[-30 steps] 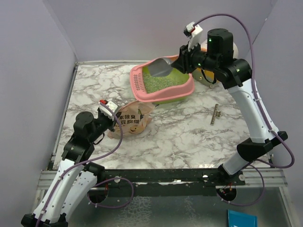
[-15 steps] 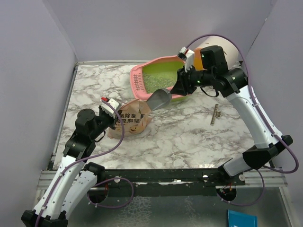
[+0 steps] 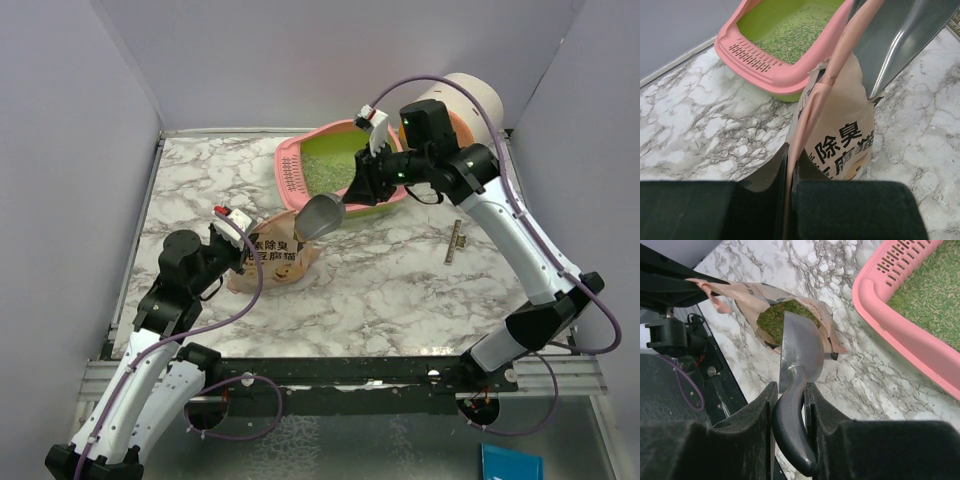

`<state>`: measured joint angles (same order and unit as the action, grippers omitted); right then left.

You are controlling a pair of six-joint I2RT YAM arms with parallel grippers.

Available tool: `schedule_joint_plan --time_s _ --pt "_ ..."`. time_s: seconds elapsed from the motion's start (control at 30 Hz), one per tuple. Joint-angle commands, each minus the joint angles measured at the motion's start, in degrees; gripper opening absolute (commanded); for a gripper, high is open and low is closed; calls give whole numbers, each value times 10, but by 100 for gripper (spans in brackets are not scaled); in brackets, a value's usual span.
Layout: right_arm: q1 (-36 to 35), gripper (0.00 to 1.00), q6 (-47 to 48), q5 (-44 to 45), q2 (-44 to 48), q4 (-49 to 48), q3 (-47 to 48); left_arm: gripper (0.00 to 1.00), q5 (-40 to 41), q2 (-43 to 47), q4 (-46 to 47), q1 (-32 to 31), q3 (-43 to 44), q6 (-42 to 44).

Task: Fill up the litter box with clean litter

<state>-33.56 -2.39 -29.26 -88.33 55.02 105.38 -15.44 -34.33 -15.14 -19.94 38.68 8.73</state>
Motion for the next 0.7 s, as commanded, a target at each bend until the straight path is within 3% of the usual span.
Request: schedule_joint_plan --time_s 0.0,0.23,0.67 --pt "-22 1 -2 1 -41 -35 22 0 -36 15 50 -1 26 -6" --pt "-73 1 0 52 -86 -34 39 0 -56 20 49 -1 22 -8" --pt "-162 1 21 269 -187 60 148 0 -80 42 38 0 18 2"
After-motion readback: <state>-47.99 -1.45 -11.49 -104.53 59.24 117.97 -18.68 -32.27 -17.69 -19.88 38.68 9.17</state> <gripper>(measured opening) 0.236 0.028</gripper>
